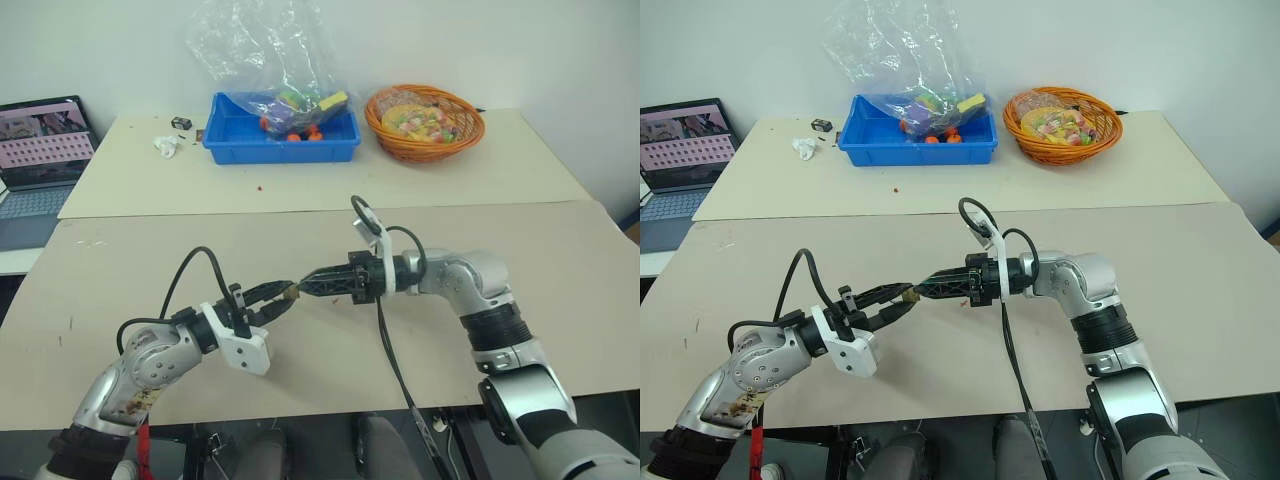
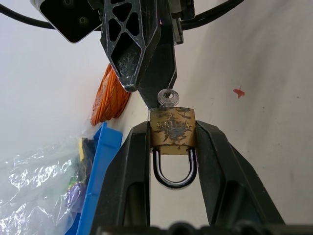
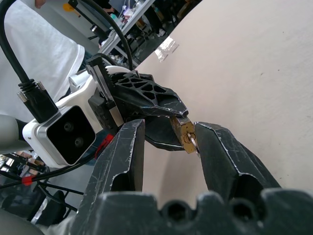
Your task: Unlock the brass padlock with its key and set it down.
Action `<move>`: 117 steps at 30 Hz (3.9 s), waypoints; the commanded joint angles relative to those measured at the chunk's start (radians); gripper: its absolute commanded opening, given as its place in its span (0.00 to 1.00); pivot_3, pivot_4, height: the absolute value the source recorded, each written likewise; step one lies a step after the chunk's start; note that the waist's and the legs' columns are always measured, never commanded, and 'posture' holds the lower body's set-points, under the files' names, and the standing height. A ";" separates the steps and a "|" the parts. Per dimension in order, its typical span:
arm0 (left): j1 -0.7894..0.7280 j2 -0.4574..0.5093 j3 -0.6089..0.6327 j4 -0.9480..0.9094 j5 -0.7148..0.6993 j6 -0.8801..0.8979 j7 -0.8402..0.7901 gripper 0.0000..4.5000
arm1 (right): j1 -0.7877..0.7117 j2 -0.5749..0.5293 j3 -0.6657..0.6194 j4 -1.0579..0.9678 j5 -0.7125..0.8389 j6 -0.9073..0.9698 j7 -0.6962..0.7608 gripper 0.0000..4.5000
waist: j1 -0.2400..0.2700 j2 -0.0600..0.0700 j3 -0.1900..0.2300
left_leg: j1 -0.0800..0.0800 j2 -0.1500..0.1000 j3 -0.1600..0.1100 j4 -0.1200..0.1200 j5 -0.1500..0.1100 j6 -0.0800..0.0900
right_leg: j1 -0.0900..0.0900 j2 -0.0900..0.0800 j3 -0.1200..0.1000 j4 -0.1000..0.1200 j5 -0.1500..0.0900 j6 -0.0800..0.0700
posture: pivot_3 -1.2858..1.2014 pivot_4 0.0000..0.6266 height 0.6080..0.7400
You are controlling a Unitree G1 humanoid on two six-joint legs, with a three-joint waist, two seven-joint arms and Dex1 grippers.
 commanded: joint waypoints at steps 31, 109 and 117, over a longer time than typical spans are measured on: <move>0.005 0.000 0.013 -0.048 -0.021 0.016 0.006 0.18 | -0.007 -0.003 -0.005 -0.054 -0.004 0.032 -0.001 0.32 | 0.000 0.000 0.000 | 0.000 0.000 0.000 0.000 0.000 0.000 | 0.000 0.000 0.000 0.000 0.000 0.000 | 0.52 0.24 0.96; 0.007 -0.015 0.038 -0.090 0.052 -0.018 0.070 0.18 | -0.214 0.212 -0.304 0.583 0.563 0.559 -0.834 0.01 | -0.004 0.000 0.000 | -0.001 0.000 0.000 -0.002 0.000 0.000 | 0.000 -0.001 -0.001 0.001 0.000 0.000 | 0.52 0.24 0.96; -0.014 -0.020 0.085 -0.106 0.146 -0.091 0.164 0.18 | -0.199 0.216 -0.320 0.595 0.713 0.559 -0.997 0.01 | -0.003 0.000 0.000 | -0.001 0.000 0.000 -0.002 0.000 0.000 | 0.000 -0.001 -0.001 0.001 0.000 0.000 | 0.52 0.24 0.96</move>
